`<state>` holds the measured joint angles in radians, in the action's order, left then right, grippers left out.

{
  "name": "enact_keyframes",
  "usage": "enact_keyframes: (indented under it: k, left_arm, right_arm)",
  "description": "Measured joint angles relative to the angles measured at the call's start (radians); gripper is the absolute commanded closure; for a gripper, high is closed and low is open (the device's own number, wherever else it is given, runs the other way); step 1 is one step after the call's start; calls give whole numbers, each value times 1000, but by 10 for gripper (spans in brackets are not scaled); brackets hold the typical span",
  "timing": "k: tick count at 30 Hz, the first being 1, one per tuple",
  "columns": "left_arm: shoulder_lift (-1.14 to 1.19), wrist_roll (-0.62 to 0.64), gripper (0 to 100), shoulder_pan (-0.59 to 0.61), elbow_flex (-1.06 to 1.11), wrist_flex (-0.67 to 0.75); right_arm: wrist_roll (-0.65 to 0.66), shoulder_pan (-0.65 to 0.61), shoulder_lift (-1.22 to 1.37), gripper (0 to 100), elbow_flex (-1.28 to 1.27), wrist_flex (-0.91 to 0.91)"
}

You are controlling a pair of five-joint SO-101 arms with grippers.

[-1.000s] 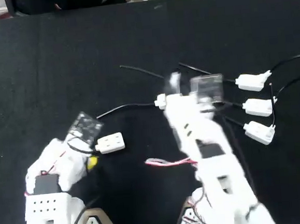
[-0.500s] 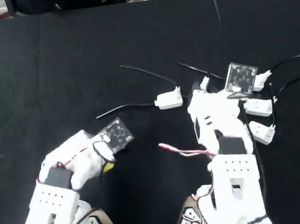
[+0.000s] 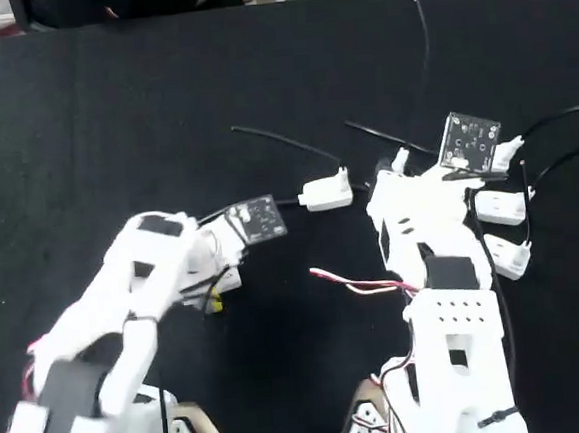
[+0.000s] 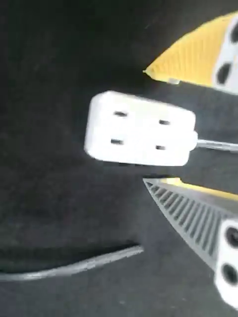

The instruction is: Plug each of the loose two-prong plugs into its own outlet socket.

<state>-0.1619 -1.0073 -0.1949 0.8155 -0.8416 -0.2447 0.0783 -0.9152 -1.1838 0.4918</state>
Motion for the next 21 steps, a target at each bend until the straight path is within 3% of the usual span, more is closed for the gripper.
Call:
enact_keyframes:
  k: [6, 17, 21]
  left_arm:
    - [92, -3, 977, -40, -58, -8]
    - [12, 46, 970, -60, -173, -247]
    - [-49, 103, 969, -51, -213, -270]
  right_arm:
    - [0, 0, 0, 986, 0, 0]
    - [0, 0, 0, 986, 0, 0]
    - [0, 0, 0, 986, 0, 0]
